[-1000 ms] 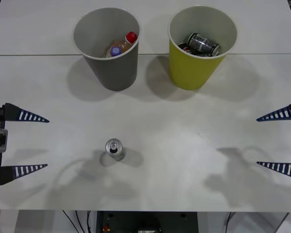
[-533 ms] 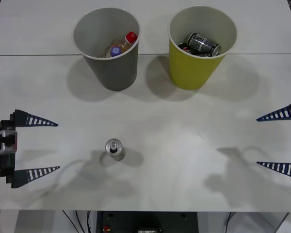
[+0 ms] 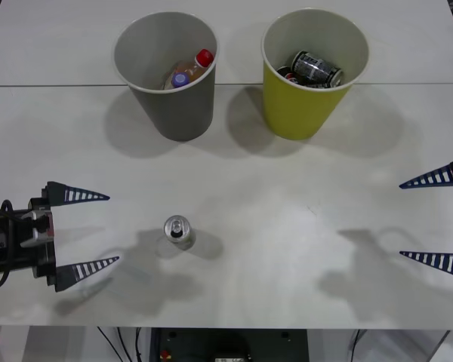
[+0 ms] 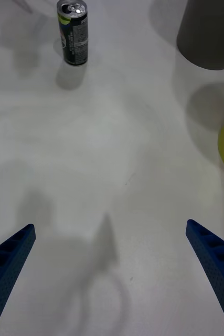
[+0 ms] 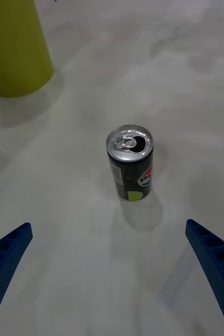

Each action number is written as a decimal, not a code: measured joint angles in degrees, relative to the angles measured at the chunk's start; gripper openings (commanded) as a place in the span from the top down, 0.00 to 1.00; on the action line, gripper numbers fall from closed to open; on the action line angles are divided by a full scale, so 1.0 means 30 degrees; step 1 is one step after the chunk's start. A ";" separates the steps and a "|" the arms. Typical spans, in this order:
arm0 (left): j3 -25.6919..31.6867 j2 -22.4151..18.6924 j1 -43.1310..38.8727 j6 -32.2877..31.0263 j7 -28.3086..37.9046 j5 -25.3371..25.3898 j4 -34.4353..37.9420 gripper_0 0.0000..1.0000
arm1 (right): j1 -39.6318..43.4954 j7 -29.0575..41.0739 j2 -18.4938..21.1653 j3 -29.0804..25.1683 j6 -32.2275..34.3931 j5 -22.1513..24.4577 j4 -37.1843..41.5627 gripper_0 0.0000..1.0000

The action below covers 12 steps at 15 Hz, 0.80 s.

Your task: Put the can into the green bin and the plastic bottle into the gray bin

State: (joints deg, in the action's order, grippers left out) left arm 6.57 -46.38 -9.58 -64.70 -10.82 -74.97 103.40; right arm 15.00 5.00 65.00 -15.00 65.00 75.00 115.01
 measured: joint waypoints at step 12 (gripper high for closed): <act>-0.3223 0.3102 0.2543 0.0209 -0.4777 -0.0218 -0.5694 0.00 | 0.0000 0.0000 0.0000 0.0000 0.0000 0.0000 -0.0001 0.00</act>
State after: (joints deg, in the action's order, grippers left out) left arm -3.09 -37.07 -1.95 -64.08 -25.15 -75.62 86.32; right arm 15.00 5.00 65.00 -15.00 65.00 75.00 115.00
